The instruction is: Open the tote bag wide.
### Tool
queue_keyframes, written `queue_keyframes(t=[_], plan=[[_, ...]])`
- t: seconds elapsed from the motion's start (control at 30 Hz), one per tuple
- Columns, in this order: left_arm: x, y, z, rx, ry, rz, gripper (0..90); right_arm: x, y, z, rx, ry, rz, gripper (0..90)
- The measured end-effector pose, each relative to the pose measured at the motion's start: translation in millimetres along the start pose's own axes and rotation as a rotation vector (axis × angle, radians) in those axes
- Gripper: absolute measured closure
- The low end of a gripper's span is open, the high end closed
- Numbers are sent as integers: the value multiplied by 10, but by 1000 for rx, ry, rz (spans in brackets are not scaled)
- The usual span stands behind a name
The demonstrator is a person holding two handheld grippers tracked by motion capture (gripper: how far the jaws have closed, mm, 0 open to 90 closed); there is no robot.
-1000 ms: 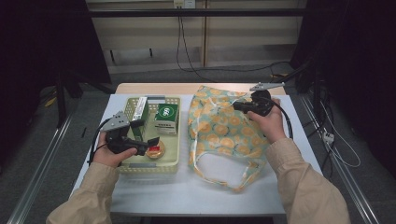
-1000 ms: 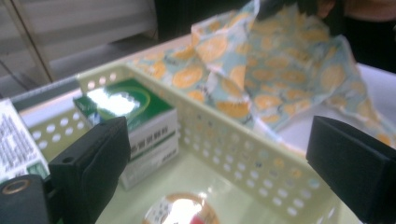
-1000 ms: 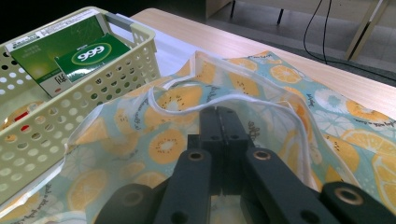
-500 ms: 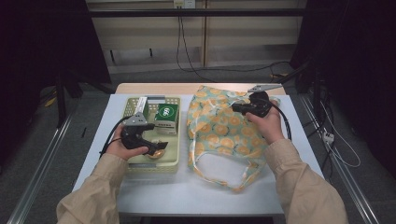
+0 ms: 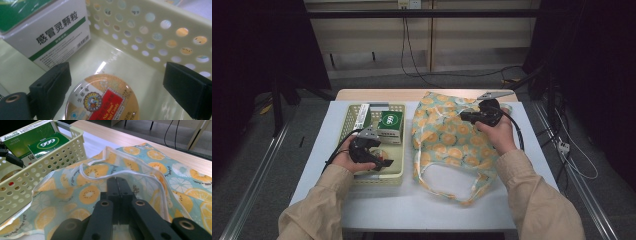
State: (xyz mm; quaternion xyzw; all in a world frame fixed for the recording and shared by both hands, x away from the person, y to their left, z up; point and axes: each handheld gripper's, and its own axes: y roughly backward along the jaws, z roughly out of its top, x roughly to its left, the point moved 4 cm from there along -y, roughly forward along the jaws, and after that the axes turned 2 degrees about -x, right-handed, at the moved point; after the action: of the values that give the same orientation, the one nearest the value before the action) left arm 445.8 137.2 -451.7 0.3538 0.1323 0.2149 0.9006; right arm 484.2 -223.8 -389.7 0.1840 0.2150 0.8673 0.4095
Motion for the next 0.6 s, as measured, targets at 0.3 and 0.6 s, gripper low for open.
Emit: queue_keyframes(t=[0.3,0.6], plan=[[13,-45,-55,62,-1,11,80,-3,15,-22,-2,-1,3,900],[40,-59,-90,99,10,19,97,2,24,-25,-7,-3,10,900]])
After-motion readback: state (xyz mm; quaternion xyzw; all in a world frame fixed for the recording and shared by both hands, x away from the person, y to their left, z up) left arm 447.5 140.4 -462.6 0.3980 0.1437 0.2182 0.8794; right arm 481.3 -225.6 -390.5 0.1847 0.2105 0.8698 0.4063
